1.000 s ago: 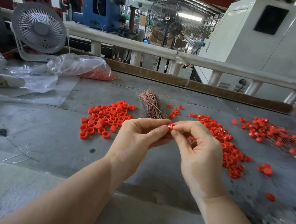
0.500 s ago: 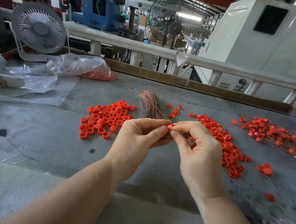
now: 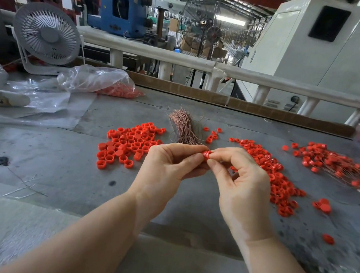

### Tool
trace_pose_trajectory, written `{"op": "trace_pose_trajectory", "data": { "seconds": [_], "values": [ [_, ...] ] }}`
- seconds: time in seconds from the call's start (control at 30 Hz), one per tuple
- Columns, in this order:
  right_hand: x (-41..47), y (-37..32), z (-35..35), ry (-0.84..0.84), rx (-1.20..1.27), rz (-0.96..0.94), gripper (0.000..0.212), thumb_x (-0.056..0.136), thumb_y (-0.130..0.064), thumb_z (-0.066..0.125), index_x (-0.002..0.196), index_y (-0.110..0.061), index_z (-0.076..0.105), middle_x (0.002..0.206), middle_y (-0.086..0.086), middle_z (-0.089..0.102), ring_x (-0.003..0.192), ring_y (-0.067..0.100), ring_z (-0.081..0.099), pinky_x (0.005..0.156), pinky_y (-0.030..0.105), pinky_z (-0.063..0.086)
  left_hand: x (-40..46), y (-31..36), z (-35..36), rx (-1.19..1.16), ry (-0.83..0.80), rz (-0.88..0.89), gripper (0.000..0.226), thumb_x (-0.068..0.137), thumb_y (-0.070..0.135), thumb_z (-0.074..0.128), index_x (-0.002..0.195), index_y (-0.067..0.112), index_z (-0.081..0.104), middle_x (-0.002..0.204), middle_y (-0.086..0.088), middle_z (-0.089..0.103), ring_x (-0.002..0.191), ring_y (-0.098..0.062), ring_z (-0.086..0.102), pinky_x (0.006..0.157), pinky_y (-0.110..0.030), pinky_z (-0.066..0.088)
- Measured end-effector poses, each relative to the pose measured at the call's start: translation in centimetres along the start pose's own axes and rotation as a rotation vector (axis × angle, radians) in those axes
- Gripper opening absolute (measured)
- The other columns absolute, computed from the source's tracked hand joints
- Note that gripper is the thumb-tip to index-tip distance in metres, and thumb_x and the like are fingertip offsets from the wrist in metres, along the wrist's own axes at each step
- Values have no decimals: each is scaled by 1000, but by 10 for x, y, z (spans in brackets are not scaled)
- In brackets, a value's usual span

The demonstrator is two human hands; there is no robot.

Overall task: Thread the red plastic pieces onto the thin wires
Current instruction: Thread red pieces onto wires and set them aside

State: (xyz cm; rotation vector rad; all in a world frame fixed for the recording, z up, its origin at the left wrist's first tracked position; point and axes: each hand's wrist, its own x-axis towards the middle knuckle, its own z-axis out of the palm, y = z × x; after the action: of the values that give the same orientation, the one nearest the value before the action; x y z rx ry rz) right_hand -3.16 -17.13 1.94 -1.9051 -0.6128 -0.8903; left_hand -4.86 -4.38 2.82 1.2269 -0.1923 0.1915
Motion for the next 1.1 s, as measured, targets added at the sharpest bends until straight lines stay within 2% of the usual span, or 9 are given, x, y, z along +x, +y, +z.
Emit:
{"op": "trace_pose_trajectory", "data": {
  "seconds": [0.37, 0.57, 0.77, 0.93, 1.1],
  "values": [
    [0, -1, -1, -6, -31, -21, 5, 79, -8, 63, 77, -9, 67, 81, -4, 64, 80, 7, 59, 70, 11, 42, 0, 0, 0, 5, -3, -18, 24, 86, -6, 55, 85, 11, 71, 78, -6, 73, 73, -13, 70, 68, -19, 56],
    [0, -2, -2, -11, -24, -18, 5, 79, -8, 63, 78, -8, 68, 81, -4, 64, 80, 11, 61, 73, 24, 49, 1, 2, -1, -35, -2, -65, 30, 87, -7, 52, 81, 12, 73, 78, -9, 73, 72, -15, 70, 64, -19, 55],
    [0, -3, -2, -13, -23, -16, 5, 79, -8, 62, 78, -8, 68, 81, -3, 65, 80, 10, 61, 72, 21, 48, 1, 1, 0, -25, -5, -44, 27, 85, -7, 55, 80, 13, 73, 77, -7, 74, 73, -14, 70, 66, -18, 55],
    [1, -2, -2, -1, -18, -14, 6, 80, -8, 63, 79, -7, 68, 81, -3, 65, 80, 8, 60, 71, 13, 44, 1, 0, 0, -5, -17, -11, 24, 85, -7, 56, 85, 11, 71, 78, -6, 74, 74, -14, 70, 68, -18, 56],
    [0, -2, -3, -6, 4, -23, 6, 81, -6, 62, 80, -6, 68, 83, -2, 65, 82, 9, 61, 75, 20, 48, 1, -2, 0, -14, -14, 9, 25, 83, -8, 57, 84, 12, 71, 78, -5, 74, 74, -13, 70, 67, -17, 55]
  ]
}}
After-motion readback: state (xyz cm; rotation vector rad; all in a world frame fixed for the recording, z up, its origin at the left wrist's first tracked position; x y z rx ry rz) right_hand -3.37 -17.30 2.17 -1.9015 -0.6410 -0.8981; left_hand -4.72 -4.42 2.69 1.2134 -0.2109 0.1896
